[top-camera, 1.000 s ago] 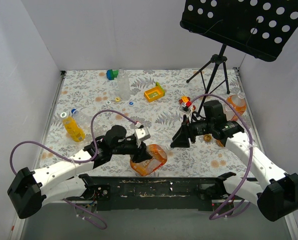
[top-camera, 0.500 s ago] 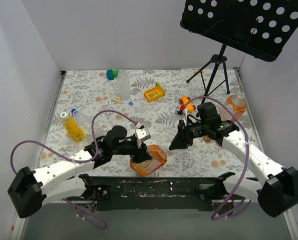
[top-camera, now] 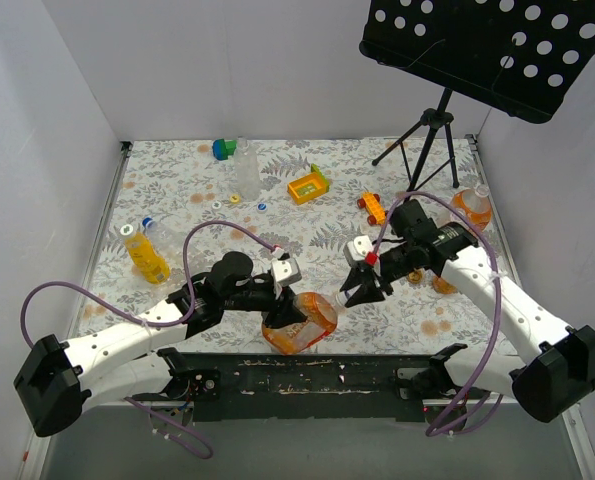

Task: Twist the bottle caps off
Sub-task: Unscrew the bottle cap from the plastic bottle.

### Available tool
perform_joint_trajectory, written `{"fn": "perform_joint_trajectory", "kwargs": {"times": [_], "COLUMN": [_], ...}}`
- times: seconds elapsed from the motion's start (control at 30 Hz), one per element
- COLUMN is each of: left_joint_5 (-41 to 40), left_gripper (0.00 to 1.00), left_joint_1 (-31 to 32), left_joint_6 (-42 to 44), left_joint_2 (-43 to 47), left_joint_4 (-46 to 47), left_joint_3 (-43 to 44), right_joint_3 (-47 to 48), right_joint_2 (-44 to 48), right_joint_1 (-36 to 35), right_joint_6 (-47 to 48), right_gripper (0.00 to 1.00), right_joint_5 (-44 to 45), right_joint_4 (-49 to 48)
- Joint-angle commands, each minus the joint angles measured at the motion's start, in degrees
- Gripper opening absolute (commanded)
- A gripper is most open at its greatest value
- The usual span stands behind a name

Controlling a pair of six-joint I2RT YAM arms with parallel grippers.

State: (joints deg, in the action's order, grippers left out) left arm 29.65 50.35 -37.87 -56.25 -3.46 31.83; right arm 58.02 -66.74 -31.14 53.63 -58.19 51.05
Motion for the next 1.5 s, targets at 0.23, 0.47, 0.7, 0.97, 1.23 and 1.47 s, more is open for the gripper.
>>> {"fn": "perform_joint_trajectory", "kwargs": {"times": [0.23,0.47,0.7,0.97,1.23,1.47], "left_joint_5": [-0.56,-0.21,-0.12,-0.12,-0.21,-1.0], "left_gripper": [0.0,0.0,0.0,0.0,0.0,0.0], "left_joint_1": [-0.43,-0.51,-0.43,-0.43,-0.43,-0.42], "left_joint_6": [0.25,0.16,-0.19,-0.19,-0.19,-0.37], "left_joint_2": [2.02,1.49,1.23,1.32,1.49,2.37], "left_joint_4": [0.3,0.74,1.0,1.09,1.0,1.09], "left_joint_3": [-0.28,-0.55,-0.37,-0.55,-0.72,-0.99], "right_joint_3": [0.61,-2.12,-2.38,-2.82,-3.61,-4.75], "right_joint_2": [6.18,7.59,8.12,8.73,9.87,11.72], "right_joint_1": [-2.61,-2.53,-2.0,-1.03,0.46,2.57], "right_joint_6": [32.78,28.47,24.95,19.24,11.94,9.92], "right_gripper": [0.01,0.01,0.01,0.18,0.52,0.79], "right_joint_5": [9.42,7.31,5.38,3.35,1.68,1.33], "right_joint_4": [1.17,-1.12,-2.09,-4.29,-7.28,-7.1]}}
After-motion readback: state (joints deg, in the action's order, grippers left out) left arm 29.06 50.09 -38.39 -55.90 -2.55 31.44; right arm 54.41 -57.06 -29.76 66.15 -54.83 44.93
